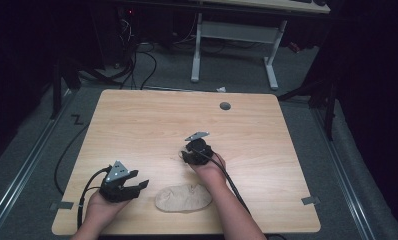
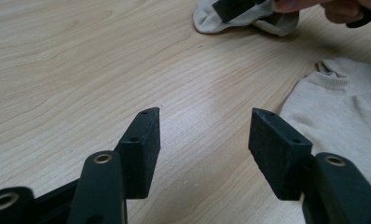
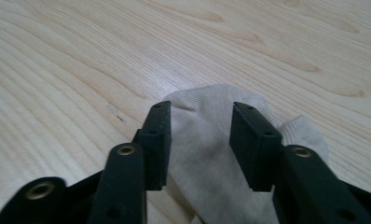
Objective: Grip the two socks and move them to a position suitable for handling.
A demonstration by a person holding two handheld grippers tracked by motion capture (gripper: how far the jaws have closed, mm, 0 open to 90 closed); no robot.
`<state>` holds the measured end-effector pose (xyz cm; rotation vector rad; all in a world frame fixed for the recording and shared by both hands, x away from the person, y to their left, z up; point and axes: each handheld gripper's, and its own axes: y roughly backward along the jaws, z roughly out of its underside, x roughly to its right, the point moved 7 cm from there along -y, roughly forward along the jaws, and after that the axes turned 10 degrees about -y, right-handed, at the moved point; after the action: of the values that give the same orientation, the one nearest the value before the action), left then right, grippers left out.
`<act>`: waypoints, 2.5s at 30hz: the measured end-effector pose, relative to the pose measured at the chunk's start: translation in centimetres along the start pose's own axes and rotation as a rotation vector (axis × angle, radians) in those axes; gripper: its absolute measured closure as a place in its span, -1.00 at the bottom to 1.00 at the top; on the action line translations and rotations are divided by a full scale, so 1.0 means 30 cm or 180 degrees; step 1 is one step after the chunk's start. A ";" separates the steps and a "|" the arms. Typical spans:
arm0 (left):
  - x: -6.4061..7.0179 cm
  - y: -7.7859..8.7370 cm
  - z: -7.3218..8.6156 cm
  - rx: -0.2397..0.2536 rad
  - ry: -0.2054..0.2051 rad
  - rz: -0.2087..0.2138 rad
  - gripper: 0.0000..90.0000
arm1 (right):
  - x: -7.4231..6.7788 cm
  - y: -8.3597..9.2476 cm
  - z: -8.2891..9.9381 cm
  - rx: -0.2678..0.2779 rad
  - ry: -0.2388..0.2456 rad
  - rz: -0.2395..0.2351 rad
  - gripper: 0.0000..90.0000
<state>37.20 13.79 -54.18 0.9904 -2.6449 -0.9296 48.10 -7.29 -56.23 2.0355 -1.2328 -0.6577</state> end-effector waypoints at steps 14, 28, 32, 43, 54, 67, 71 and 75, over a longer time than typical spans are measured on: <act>0.002 -0.006 0.001 -0.0017 -0.0008 0.0006 -0.03 | -0.017 -0.023 0.026 -0.0049 0.0216 0.0090 0.88; 0.006 -0.016 0.002 -0.0058 -0.0057 0.0010 -0.03 | 0.007 0.108 0.009 0.0331 -0.0056 -0.0115 0.88; 0.013 -0.023 0.001 -0.0068 -0.0072 0.0012 -0.03 | 0.037 0.147 0.012 0.0445 -0.0132 -0.0147 0.87; 0.021 -0.034 0.003 -0.0109 -0.0105 0.0017 -0.03 | 0.140 0.249 0.065 0.0656 -0.0361 -0.0144 0.83; 0.032 -0.042 -0.004 -0.0117 -0.0105 0.0031 -0.03 | 0.269 0.325 0.207 0.0712 -0.0596 0.0000 0.67; 0.036 -0.076 -0.018 -0.0156 -0.0033 0.0010 -0.03 | 0.382 0.434 0.331 0.0858 -0.0604 0.0217 0.52; 0.031 -0.071 -0.017 -0.0163 -0.0050 -0.0028 -0.03 | 0.384 0.409 0.323 0.0751 -0.0461 0.0237 0.89; 0.020 -0.065 -0.010 -0.0147 0.0026 -0.0034 -0.03 | 0.412 0.379 0.302 0.0627 -0.0426 0.0367 1.00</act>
<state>37.89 12.10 -55.16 0.9967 -2.6016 -0.9824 40.60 -24.75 -54.62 2.0868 -1.5339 -0.6481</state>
